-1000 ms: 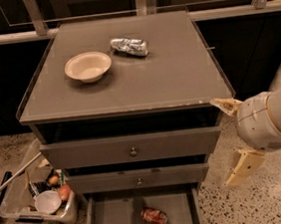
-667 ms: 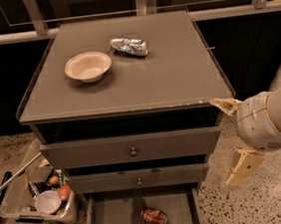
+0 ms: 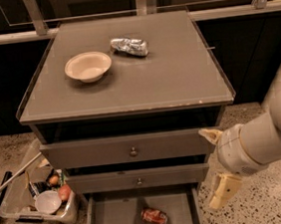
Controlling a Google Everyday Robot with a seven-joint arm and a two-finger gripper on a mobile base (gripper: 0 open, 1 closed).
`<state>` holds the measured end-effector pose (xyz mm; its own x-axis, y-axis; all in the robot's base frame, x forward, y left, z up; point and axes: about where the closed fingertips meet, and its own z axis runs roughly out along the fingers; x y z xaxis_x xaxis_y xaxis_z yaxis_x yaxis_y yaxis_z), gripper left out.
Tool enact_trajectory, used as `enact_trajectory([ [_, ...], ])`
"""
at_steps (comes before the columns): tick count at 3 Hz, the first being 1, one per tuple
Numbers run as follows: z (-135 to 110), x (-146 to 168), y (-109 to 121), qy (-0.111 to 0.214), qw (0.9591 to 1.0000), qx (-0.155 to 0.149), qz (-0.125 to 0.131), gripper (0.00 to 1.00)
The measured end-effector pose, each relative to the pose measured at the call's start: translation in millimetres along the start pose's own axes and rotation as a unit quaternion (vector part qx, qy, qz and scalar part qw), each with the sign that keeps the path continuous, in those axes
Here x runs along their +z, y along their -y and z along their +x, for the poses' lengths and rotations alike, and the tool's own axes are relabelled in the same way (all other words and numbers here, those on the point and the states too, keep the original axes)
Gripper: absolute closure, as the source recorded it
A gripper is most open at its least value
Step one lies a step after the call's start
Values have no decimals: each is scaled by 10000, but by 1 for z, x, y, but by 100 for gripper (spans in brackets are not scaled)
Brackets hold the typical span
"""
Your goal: Pick coke can from bottom drawer and place on counter
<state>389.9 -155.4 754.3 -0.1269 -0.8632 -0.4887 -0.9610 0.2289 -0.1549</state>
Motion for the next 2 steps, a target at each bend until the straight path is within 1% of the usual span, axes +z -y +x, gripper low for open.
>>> enact_trajectory([
  [1,20,50,-7,-37,9999,108,-61,0],
  [2,44,93,-9,40,9999,146,36,0],
])
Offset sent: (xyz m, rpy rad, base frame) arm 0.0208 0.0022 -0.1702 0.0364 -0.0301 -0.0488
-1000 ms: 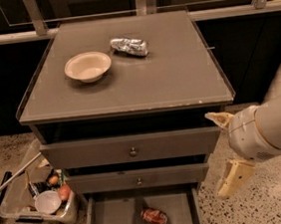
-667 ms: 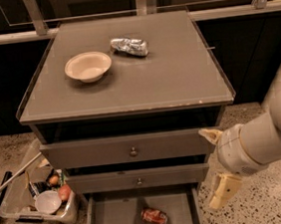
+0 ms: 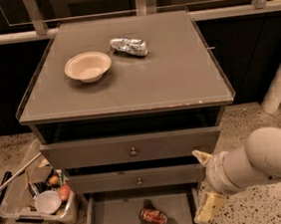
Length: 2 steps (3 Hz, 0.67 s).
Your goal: Pick coke can from bottom drawer and place on counter
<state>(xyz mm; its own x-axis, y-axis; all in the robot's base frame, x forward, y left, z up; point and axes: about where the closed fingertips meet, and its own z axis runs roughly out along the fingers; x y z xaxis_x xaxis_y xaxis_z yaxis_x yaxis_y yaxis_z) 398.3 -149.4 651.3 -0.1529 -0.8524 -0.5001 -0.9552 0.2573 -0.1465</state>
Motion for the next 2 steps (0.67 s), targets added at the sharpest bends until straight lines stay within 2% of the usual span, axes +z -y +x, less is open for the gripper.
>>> enact_trajectory([
  [1,20,41,9,143,9998,-21,114,0],
  [2,40,81,20,24,10000,24,-4,0],
])
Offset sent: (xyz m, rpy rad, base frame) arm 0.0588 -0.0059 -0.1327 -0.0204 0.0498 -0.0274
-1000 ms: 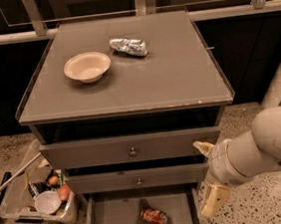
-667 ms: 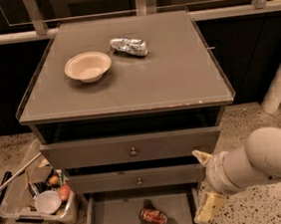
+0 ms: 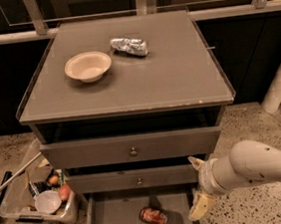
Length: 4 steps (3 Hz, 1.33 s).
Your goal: Pick coke can from bottom drawer and place on counter
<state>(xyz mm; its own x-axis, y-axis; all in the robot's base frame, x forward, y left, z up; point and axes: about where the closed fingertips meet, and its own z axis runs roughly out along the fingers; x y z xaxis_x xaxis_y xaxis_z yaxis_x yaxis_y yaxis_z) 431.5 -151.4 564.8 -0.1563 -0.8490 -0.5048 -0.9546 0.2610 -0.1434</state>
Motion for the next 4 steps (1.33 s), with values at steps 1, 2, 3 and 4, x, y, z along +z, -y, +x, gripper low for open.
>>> enact_trajectory([
  [1,0,-1,0,3,10000,-1,4,0],
  [2,0,13,-7,56,10000,30,-8,0],
  [3,13,56,-24,189,9996,229,-33,0],
  [4,34,110,-39,412,9981,436,156,0],
])
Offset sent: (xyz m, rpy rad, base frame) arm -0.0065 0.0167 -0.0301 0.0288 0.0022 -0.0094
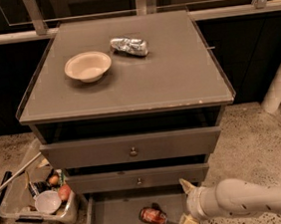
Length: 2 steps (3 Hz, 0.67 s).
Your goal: Pick coke can from bottom drawer and place on counter
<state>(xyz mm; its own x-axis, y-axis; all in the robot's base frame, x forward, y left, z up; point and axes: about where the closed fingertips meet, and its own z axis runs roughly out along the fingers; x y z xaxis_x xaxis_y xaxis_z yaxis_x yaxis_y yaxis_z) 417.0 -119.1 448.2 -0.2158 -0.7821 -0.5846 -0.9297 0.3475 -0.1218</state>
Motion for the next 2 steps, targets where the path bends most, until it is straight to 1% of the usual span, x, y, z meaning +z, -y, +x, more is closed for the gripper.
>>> enact_trajectory([
  [1,23,45,-4,227,9995,138,149,0],
  [2,43,83,2,520,9979,366,121,0],
])
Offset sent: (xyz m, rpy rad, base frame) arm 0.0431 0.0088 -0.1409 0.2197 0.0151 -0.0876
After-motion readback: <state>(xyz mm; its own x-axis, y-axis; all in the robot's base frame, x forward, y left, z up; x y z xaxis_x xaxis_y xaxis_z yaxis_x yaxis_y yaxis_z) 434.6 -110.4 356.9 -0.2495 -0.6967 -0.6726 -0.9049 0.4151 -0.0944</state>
